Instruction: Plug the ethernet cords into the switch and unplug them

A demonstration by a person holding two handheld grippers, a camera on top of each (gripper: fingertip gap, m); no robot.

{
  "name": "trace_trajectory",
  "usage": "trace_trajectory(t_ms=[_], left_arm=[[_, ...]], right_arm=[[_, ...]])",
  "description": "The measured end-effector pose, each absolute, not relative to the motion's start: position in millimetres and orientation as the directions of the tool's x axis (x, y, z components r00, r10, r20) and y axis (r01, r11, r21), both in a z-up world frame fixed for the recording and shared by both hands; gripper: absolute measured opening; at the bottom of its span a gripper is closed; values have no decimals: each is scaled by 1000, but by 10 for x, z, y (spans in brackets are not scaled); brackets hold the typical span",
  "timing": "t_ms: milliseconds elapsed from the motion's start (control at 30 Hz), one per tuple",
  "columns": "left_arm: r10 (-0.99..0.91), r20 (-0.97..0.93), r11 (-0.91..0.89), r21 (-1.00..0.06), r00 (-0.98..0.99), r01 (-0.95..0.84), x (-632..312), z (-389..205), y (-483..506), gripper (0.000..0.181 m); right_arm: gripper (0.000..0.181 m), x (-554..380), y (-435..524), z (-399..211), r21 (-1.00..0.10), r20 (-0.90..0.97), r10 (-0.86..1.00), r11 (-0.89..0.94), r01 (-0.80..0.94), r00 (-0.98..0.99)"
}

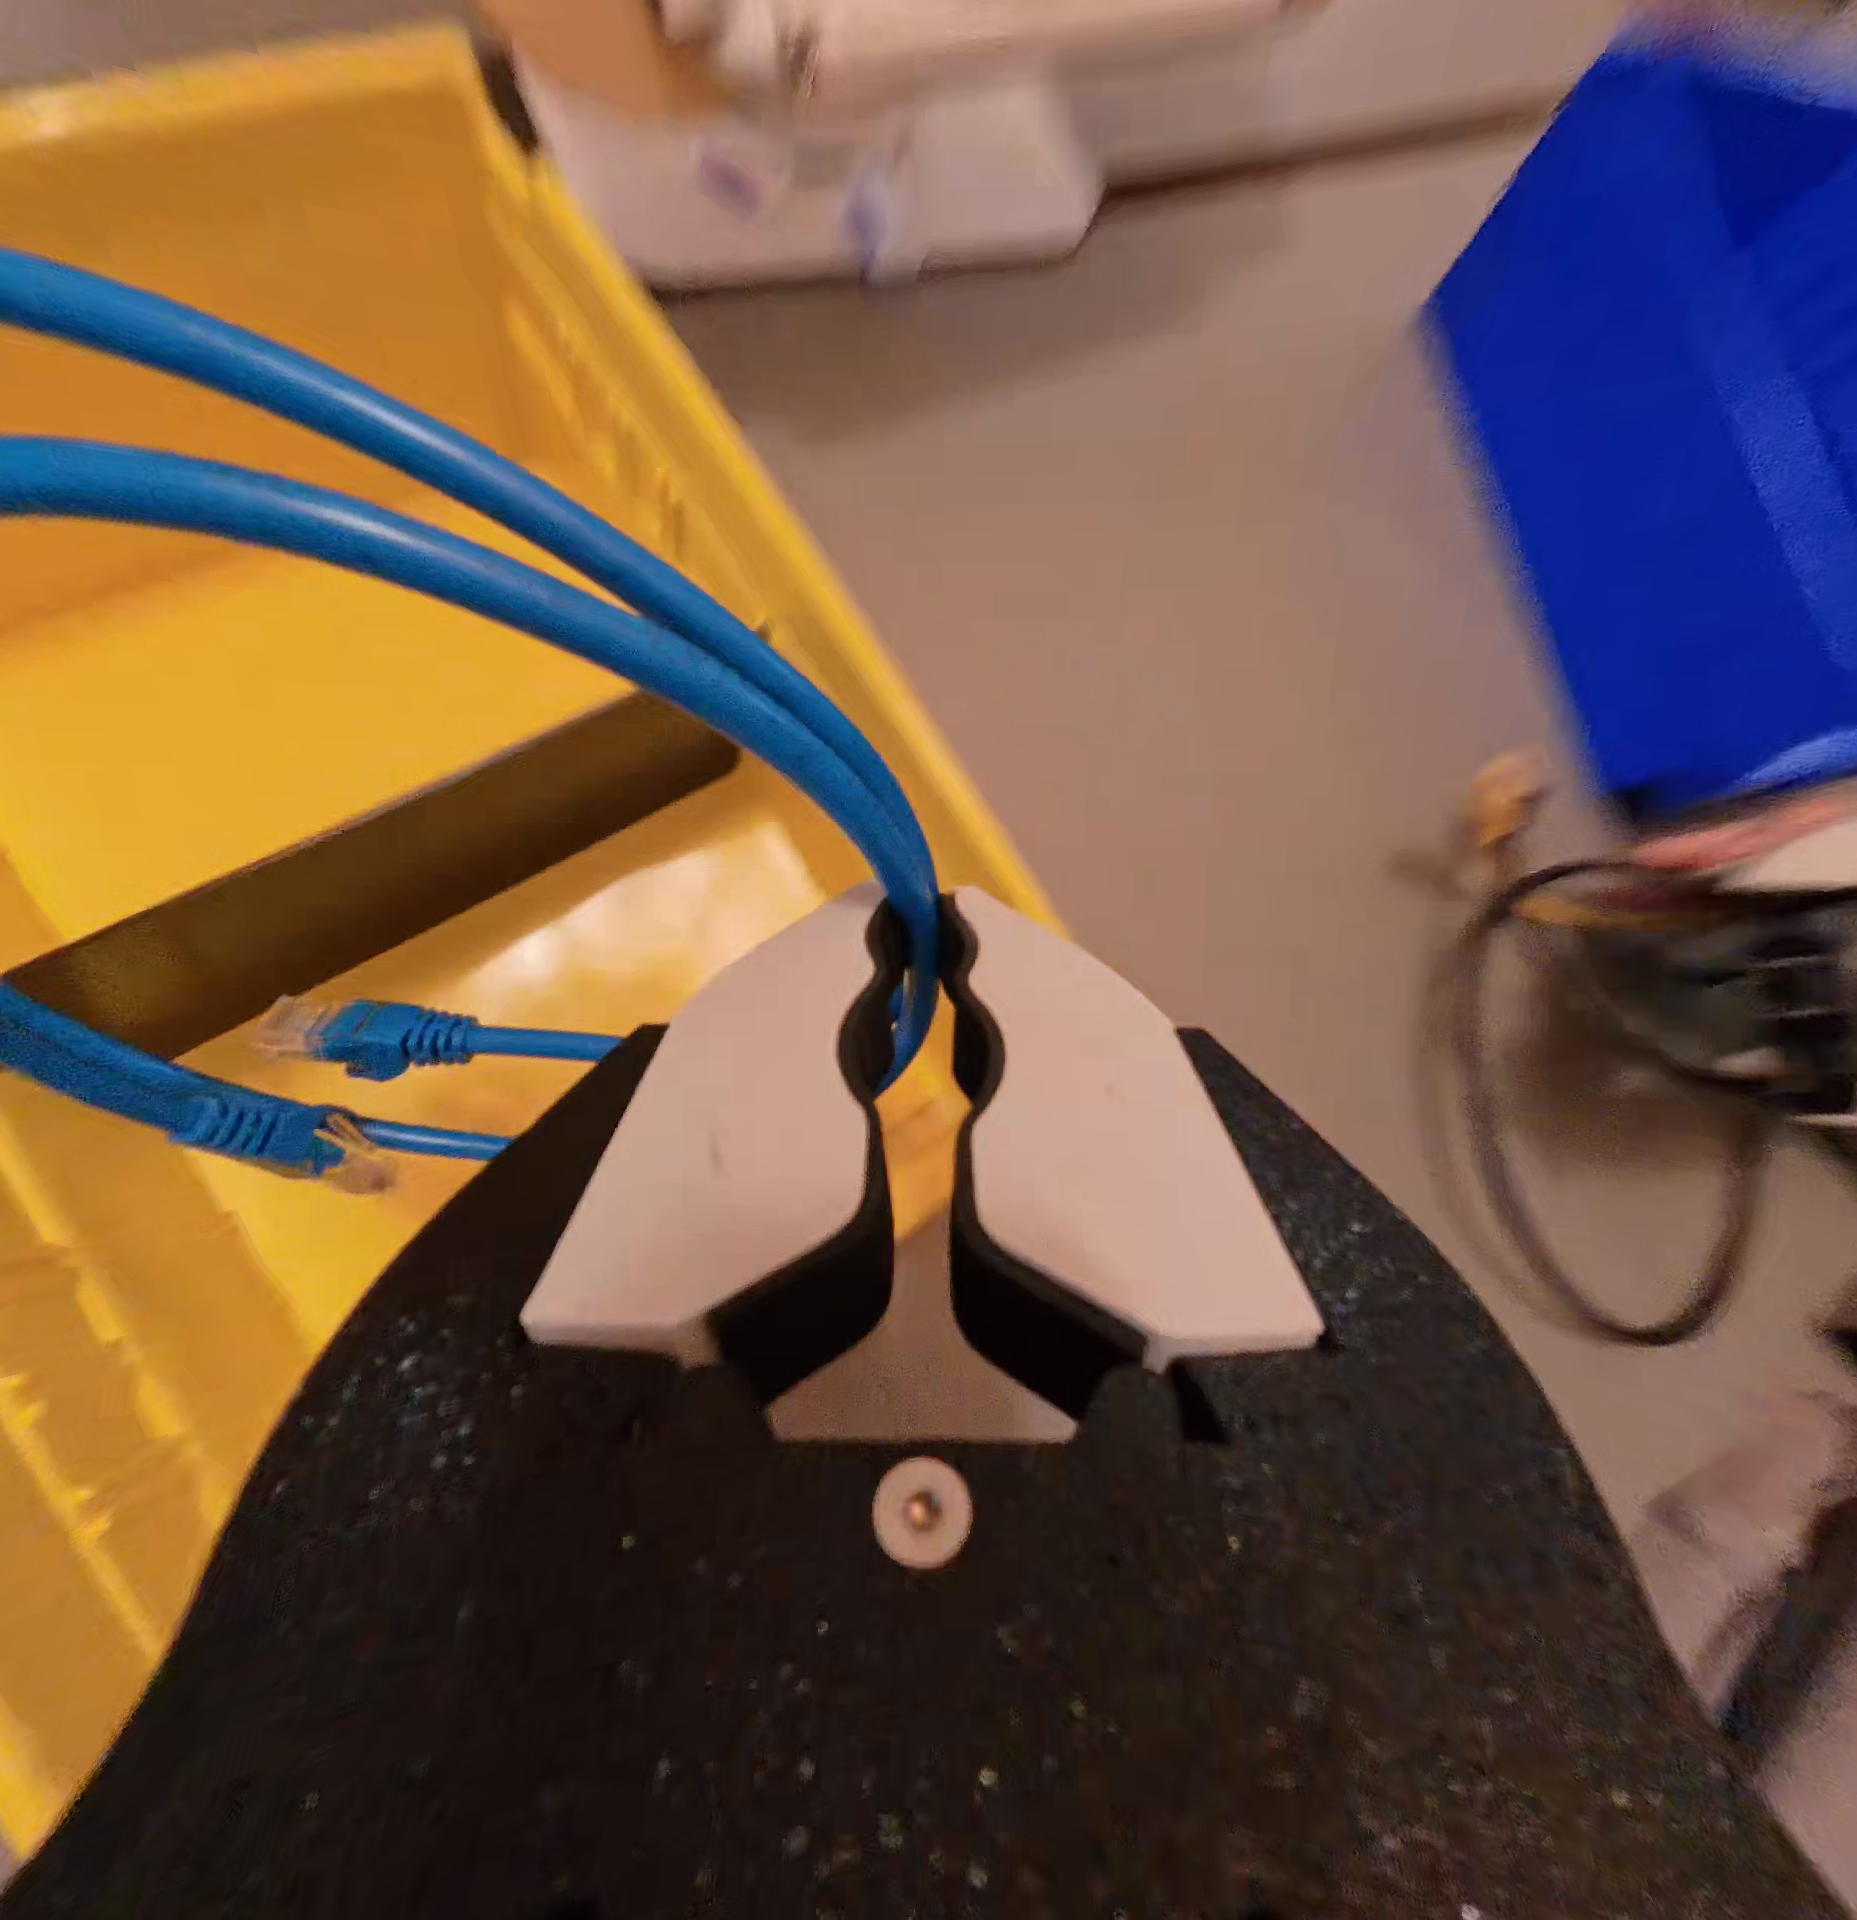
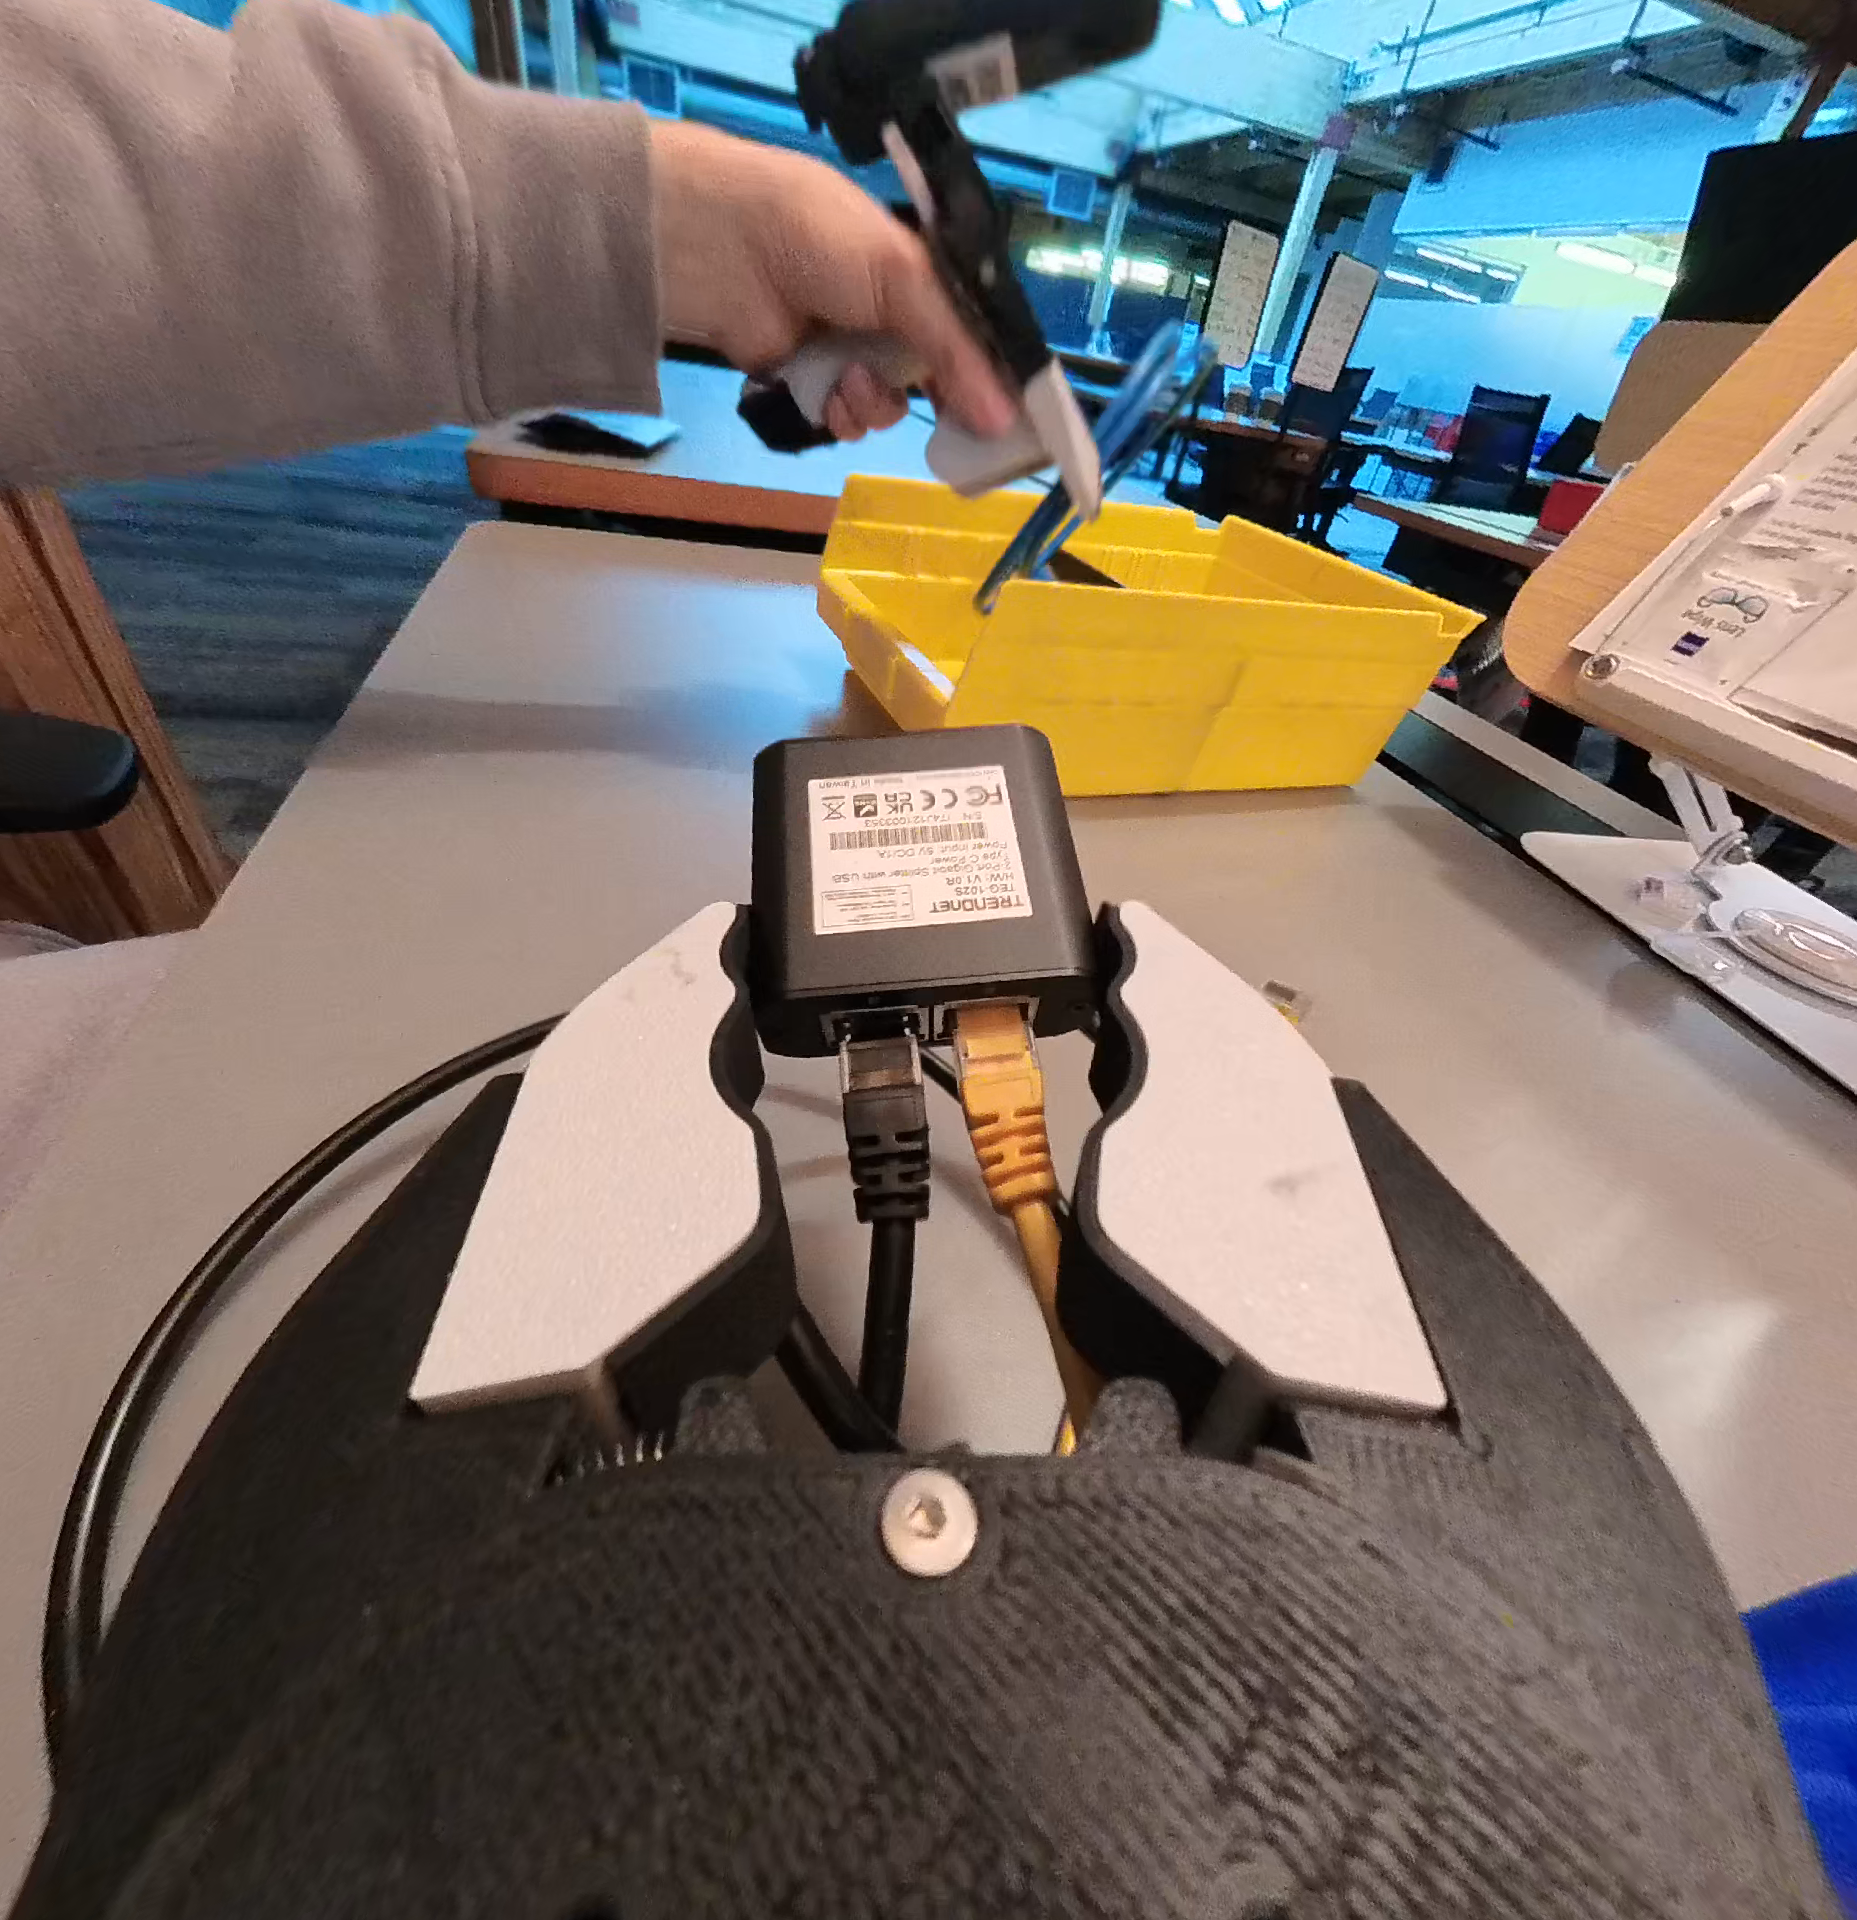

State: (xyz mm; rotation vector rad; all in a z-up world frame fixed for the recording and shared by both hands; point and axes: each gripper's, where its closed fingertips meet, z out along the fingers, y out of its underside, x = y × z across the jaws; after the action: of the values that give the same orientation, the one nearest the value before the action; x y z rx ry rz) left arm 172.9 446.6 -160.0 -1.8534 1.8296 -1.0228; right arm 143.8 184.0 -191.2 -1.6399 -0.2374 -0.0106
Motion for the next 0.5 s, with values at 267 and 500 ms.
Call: trace_trajectory(t_ms=[267,500], left_arm=[[-543,536,-508,-823,-646,-256,985,-137,3462,4],[-211,575,-668,-675,-790,-313,267,-1117,2898,6]], right_arm=[[62,1461,1794,-1848,-991,128,148,-17,131,981],[62,1436,1769,-1828,-988,156,144,5,157,977]])
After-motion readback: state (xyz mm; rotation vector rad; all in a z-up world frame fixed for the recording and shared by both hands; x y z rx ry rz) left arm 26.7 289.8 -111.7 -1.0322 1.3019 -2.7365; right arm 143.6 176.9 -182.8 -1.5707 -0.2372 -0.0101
